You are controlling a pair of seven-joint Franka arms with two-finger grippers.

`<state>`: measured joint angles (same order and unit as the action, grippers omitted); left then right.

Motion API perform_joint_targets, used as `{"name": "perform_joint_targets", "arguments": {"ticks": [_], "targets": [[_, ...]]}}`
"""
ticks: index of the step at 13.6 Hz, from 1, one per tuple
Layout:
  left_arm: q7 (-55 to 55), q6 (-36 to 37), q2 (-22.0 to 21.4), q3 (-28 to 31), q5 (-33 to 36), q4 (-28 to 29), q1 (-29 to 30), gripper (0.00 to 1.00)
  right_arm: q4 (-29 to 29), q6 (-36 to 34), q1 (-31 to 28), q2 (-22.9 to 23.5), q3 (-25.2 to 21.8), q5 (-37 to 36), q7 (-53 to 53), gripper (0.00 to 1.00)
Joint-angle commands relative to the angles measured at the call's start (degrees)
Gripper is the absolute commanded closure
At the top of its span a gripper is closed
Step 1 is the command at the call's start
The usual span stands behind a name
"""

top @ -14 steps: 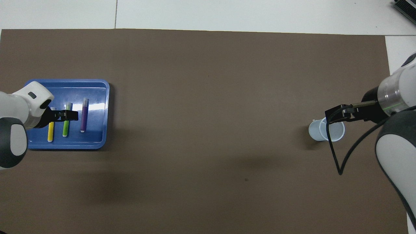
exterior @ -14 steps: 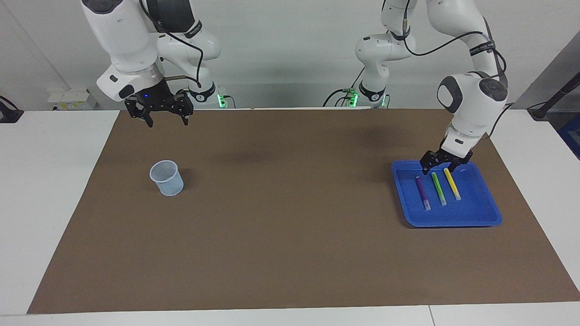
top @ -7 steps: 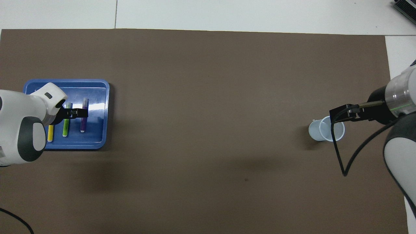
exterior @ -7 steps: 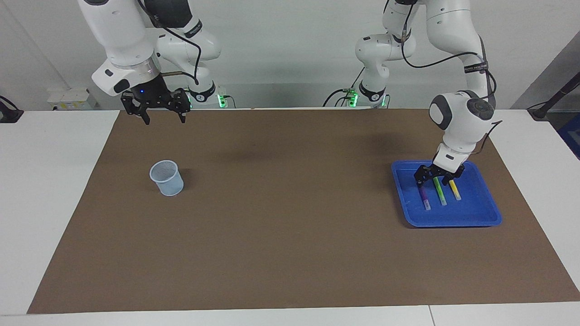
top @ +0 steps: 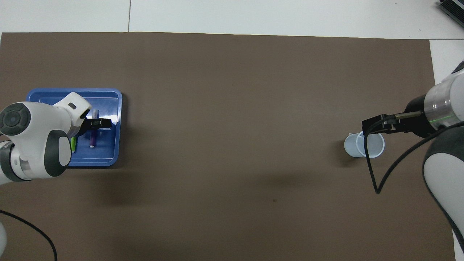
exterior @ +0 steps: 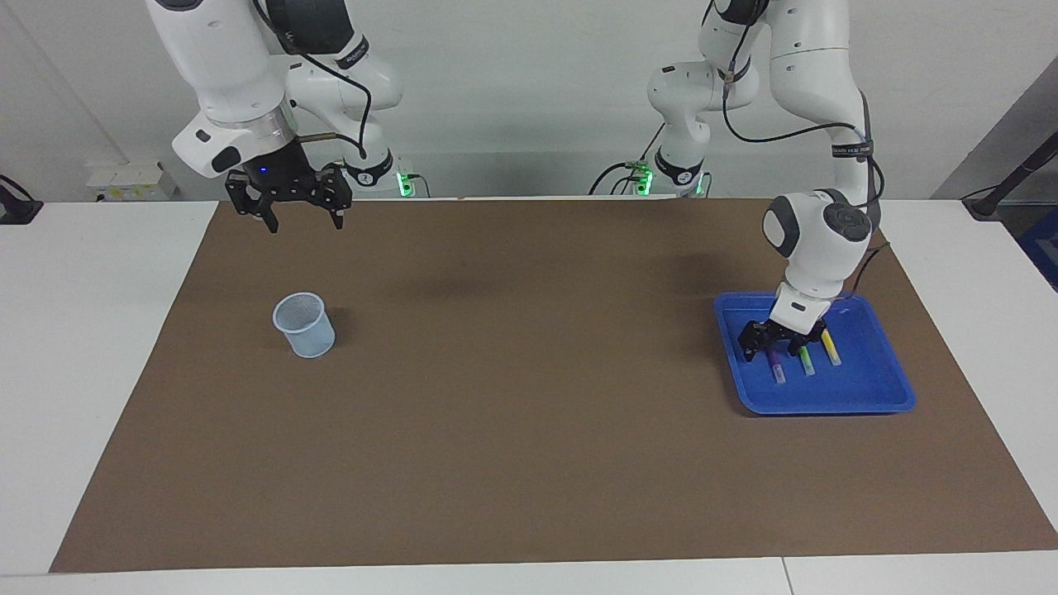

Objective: Transfer and insert pens with both arms
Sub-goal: 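Lower the left gripper onto the purple pen in the tray and grasp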

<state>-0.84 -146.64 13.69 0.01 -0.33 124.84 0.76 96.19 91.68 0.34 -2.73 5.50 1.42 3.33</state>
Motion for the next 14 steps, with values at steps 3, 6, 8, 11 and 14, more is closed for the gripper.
{"name": "perform_joint_targets", "arguments": {"ticks": [3,6,8,11,14], "targets": [[0.0,-0.9,-0.2,0.3,-0.7,0.3,-0.1,0.24,3.0,1.7,-1.4,-2.2,-0.1,2.4,0.4,0.00],[0.0,-1.0,-0.2,0.4,-0.7,0.3,-0.3,0.73,3.2,1.0,-1.2,-2.5,0.1,2.5,0.0,0.00],[-0.3,-1.1,-0.2,0.4,-0.7,0.3,-0.5,0.98,4.0,1.2,-2.2,-2.7,0.0,5.5,0.0,0.00],[-0.7,-1.0,-0.2,0.4,-0.7,0.4,-0.6,1.00,5.5,1.9,-2.4,-3.4,0.0,6.1,-0.6,0.00],[-3.2,0.1,-0.2,0.3,-0.8,0.0,-0.5,1.00,6.1,2.8,-2.0,-3.5,0.0,8.2,-0.8,0.00]]}}
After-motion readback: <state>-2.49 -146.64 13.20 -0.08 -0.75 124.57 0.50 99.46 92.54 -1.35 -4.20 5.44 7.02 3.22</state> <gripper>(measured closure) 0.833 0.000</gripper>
